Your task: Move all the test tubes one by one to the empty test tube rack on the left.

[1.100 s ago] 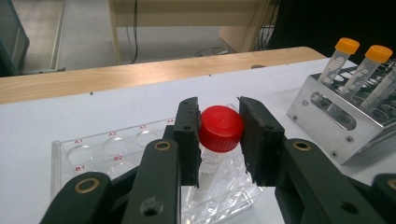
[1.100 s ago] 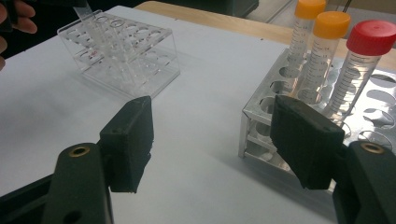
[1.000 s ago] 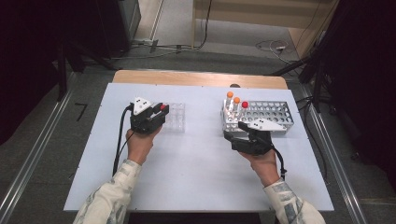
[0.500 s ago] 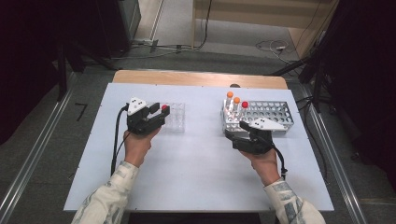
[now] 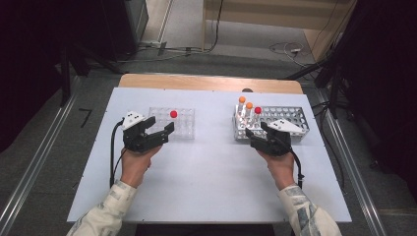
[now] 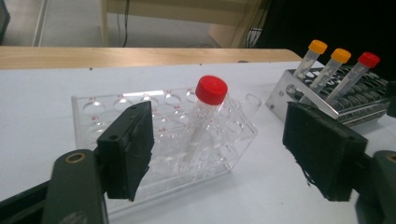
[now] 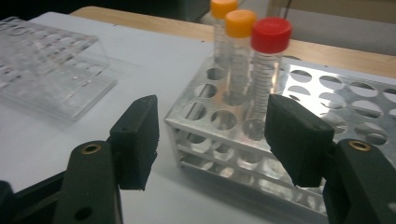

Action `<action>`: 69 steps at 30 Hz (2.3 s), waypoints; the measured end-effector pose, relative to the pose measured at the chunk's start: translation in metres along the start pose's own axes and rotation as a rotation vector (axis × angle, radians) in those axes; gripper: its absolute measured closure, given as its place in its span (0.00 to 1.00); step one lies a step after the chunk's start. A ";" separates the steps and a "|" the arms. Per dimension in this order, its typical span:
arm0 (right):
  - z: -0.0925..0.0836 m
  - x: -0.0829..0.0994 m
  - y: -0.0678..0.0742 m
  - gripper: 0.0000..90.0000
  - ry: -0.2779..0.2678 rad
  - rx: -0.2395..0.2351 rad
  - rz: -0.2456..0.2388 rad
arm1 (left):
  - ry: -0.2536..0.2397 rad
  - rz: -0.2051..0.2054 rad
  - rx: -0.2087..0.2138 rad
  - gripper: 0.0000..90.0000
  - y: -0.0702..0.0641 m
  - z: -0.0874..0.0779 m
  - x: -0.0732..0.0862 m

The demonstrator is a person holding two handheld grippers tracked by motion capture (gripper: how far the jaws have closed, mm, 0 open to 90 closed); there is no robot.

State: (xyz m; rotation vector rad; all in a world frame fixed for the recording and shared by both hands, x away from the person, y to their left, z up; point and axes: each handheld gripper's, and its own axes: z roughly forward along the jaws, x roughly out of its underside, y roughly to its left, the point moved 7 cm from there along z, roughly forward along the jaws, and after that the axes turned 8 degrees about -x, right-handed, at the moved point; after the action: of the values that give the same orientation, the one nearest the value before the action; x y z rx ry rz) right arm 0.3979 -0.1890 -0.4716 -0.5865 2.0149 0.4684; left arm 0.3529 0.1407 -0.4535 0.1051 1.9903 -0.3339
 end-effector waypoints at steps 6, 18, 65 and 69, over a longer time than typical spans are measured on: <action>0.010 -0.006 -0.013 0.47 -0.009 0.060 0.002 | -0.003 0.009 -0.002 0.26 -0.002 -0.001 0.003; 0.028 -0.009 -0.029 0.64 -0.011 0.085 0.009 | 0.001 0.027 0.002 0.26 -0.007 0.001 0.004; -0.017 -0.054 0.008 0.80 -0.160 -0.040 -0.030 | -0.012 0.064 -0.020 0.19 -0.012 -0.005 0.001; -0.013 -0.053 0.025 0.80 -0.141 -0.090 -0.053 | -0.017 0.065 -0.011 0.19 -0.015 -0.008 -0.001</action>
State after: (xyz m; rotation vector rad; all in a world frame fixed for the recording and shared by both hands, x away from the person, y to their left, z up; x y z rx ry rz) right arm 0.3975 -0.1638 -0.4168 -0.6420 1.8473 0.5550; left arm 0.3434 0.1289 -0.4469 0.1590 1.9671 -0.2806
